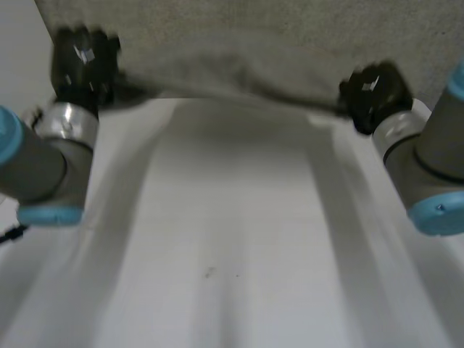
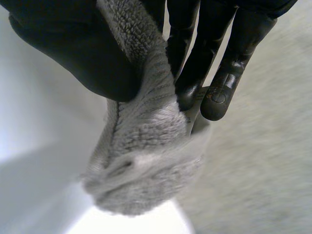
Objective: Fold the towel.
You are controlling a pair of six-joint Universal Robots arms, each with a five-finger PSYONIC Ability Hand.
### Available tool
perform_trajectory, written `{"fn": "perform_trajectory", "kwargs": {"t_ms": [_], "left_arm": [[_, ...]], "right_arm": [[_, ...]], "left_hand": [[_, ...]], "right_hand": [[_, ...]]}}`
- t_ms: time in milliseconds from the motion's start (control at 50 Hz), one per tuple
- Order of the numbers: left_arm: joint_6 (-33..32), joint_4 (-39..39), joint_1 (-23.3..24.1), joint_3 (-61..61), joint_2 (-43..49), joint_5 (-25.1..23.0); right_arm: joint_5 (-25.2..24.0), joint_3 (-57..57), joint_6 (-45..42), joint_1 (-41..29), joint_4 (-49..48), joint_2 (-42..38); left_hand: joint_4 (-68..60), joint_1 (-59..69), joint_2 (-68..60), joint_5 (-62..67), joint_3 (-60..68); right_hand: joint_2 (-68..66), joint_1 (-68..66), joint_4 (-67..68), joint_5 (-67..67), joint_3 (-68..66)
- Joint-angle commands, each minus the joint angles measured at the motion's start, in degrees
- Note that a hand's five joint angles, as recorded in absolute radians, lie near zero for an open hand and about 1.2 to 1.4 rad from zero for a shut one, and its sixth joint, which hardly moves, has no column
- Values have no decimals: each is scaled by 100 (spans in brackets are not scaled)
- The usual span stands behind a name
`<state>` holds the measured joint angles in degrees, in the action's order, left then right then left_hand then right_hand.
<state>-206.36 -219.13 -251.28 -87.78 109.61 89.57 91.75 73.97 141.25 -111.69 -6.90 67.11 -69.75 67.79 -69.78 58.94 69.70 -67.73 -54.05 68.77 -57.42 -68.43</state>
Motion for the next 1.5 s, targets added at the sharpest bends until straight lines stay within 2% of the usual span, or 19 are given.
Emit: {"fn": "perform_trajectory", "kwargs": {"t_ms": [20, 100, 180, 200, 220, 260, 280, 300, 380, 420, 540, 620, 800, 860, 960, 1120, 1320, 1500], "left_arm": [[-45, -753, -18, -1144, 728, -168], [-71, -789, -18, -1426, 1018, -168], [-80, -789, -9, -1594, 984, -177], [-72, -789, -17, -1620, 905, -186], [-63, -789, -18, -1663, 800, -186], [-54, -789, -18, -1733, 703, -186], [-54, -789, -18, -1795, 624, -186], [-54, -789, -18, -1796, 623, -186], [-45, -789, 9, -1918, 422, -186], [-36, -780, 17, -1980, 334, -186], [-28, -684, 132, -2173, 35, -177], [-27, -561, 237, -2253, -150, -177], [-1, -25, 343, -2341, -791, -177], [43, 124, 343, -2332, -932, -177], [297, 221, 325, -2279, -1099, -177], [509, 222, 141, -2226, -1056, -194], [517, 204, -53, -2209, -774, -212], [517, 204, -70, -2226, -756, -212]], "right_arm": [[-333, 171, 79, 7, 162, -1233], [-298, 127, 34, 7, 652, -1788], [-281, 92, 69, 16, 1101, -1807], [-289, 109, 113, 42, 1251, -1729], [-289, 109, 114, 42, 1252, -1728], [-298, 197, 236, 104, 1349, -1387], [-298, 197, 237, 104, 1349, -1385], [-307, 284, 367, 165, 1367, -1168], [-395, 514, 694, 297, 1367, -770], [-421, 767, 947, 385, 1332, -394], [-606, 1340, 1063, 587, 1235, 30], [-1026, 2049, 1063, 911, 1077, 722], [-1607, 3254, 993, 1325, 559, 1409], [-1669, 3388, 984, 1352, 541, 1427], [-2055, 3625, 844, 1396, 602, 1410], [-2249, 3906, 633, 1589, 270, 1279], [-2188, 4363, 615, 1624, -926, 918], [-2179, 4311, 615, 1677, -1164, 531]], "left_hand": [[-1025, 1221, -1022, 1106, 1030], [-1025, 1221, -1022, 1106, 1030], [-1025, 1221, -1022, 1106, 1030], [-1025, 1221, -1022, 1106, 1030], [-1025, 1221, -1022, 1106, 1030], [-1025, 1221, -1022, 1106, 1030], [-1025, 1221, -1022, 1106, 1030], [-1025, 1221, -1022, 1106, 1030], [-1025, 1221, -1022, 1106, 1030], [-1025, 1221, -1022, 1106, 1030], [-1025, 1221, -1022, 1106, 1030], [-1025, 1221, -1022, 1106, 1030], [-1025, 1221, -1022, 1106, 1030], [-1025, 1221, -1022, 1106, 1030], [-1025, 1221, -1022, 1106, 1030], [-1025, 1221, -1022, 1106, 1030], [-1025, 1221, -1022, 1106, 1030], [-1025, 1221, -1022, 1106, 1030]], "right_hand": [[-1227, -2595, 1123, -1258, -1157], [-1227, -2595, 1123, -1258, -1157], [-1099, -2467, 996, -1131, -1030], [-132, -1500, 28, -164, -63], [-123, -1490, 19, -154, -53], [2219, 852, -2323, 2188, 2289], [2232, 864, -2336, 2201, 2302], [2998, 1631, -3102, 2967, 3068], [3494, 2126, -3598, 3463, 3564], [4298, 2930, -4402, 4267, 4368], [4318, 2950, -4422, 4287, 4388], [4201, 2833, -4305, 4169, 4270], [4049, 2681, -4153, 4018, 4119], [4049, 2681, -4153, 4018, 4119], [4049, 2681, -4153, 4018, 4119], [3965, 2597, -4069, 3934, 4035], [3781, 2413, -3885, 3750, 3851], [3393, 2025, -3497, 3362, 3463]]}}
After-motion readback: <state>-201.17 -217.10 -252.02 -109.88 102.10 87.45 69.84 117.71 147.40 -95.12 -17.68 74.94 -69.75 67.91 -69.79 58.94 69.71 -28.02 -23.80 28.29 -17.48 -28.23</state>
